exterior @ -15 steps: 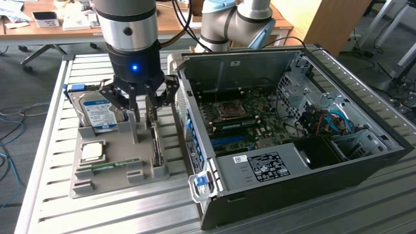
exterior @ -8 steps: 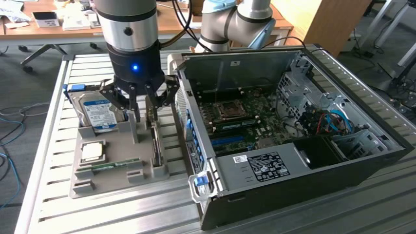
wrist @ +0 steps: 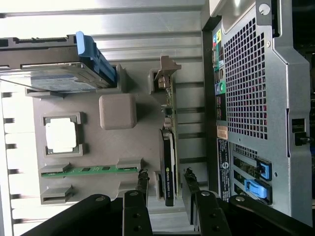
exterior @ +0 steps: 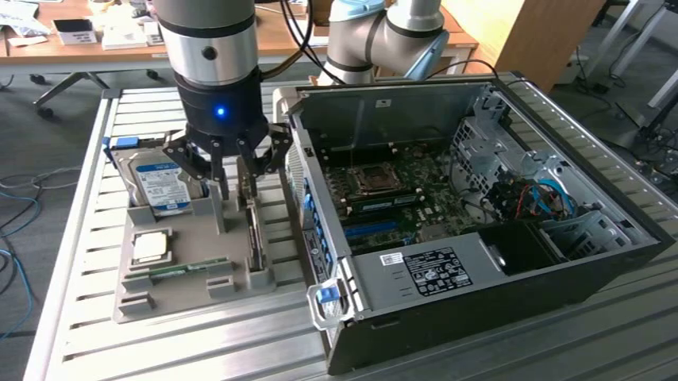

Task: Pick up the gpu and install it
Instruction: 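Pick up the gpu and move the gpu toward the slot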

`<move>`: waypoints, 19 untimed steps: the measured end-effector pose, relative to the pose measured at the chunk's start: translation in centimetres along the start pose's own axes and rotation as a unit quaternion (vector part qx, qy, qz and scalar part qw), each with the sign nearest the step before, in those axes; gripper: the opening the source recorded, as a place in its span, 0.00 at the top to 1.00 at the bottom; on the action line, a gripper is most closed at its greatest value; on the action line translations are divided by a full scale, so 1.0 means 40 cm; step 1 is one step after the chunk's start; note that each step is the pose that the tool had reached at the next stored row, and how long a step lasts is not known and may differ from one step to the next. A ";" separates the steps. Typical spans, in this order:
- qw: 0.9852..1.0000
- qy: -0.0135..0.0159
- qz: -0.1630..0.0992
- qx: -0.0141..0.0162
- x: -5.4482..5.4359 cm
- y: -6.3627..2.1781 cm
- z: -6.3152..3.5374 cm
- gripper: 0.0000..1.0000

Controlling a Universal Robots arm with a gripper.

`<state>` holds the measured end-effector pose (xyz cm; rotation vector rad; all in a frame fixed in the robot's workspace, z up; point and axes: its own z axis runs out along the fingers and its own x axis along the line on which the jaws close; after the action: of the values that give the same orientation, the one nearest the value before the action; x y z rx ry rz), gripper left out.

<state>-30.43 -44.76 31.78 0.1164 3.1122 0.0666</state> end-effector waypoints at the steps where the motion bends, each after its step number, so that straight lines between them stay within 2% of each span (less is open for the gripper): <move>1: 1.000 0.000 0.000 0.000 0.000 0.000 0.000 0.58; 14: 1.000 0.000 0.000 0.000 -0.004 0.000 0.001 0.58; 19: 1.000 0.000 0.000 0.000 -0.004 0.000 0.012 0.58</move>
<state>-30.26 -44.76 31.29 0.1164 3.1123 0.0665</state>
